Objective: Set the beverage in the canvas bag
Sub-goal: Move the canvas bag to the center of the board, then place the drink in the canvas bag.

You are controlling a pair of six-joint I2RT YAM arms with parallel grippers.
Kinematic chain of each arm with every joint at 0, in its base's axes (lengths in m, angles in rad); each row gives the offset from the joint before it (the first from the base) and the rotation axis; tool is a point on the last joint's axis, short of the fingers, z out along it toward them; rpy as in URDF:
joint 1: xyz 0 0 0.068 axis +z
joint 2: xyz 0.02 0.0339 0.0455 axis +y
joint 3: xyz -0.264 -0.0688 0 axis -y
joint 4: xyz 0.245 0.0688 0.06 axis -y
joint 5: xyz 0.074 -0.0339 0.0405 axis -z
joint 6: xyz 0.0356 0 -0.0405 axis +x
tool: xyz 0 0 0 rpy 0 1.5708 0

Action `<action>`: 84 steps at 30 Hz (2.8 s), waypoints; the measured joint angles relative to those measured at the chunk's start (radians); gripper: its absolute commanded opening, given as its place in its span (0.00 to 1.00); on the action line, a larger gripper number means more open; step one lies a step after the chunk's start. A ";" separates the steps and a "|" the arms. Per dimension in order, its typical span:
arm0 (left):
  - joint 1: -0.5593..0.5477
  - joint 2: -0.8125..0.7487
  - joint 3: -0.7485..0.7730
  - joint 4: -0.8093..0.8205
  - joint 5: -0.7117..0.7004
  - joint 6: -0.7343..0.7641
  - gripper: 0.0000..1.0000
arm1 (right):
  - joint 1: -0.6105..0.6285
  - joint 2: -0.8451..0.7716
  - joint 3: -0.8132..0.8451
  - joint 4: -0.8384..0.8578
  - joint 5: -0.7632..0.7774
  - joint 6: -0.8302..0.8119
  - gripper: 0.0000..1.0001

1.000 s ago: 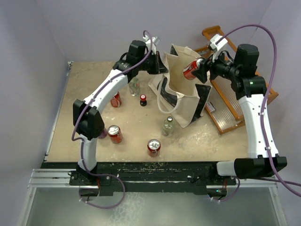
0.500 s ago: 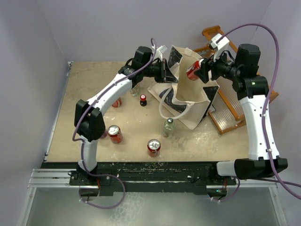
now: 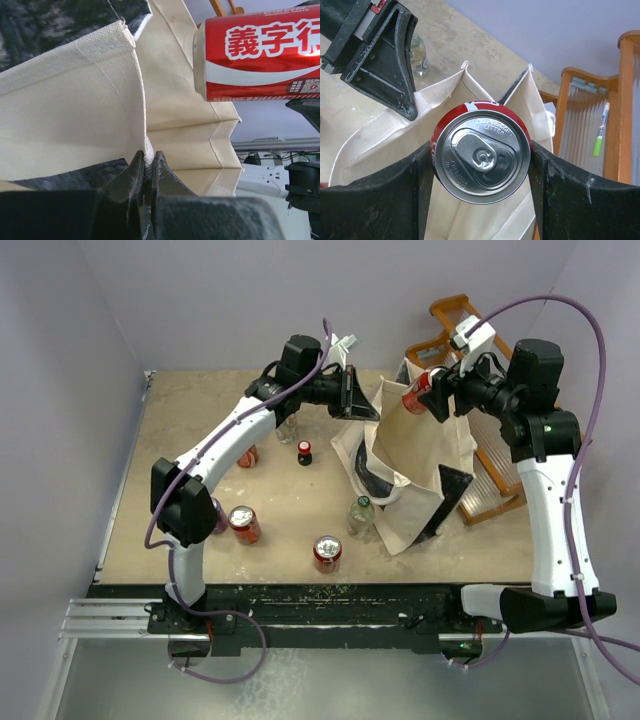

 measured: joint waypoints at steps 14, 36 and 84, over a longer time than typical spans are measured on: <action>0.000 0.032 -0.005 0.051 0.079 -0.039 0.18 | 0.001 0.002 -0.021 -0.050 -0.003 -0.068 0.03; 0.022 0.156 0.388 -0.283 -0.145 0.439 0.99 | 0.041 0.085 -0.072 -0.133 -0.048 -0.226 0.00; -0.002 0.172 0.226 -0.031 -0.248 0.708 0.18 | 0.140 0.220 -0.311 0.179 0.037 -0.260 0.00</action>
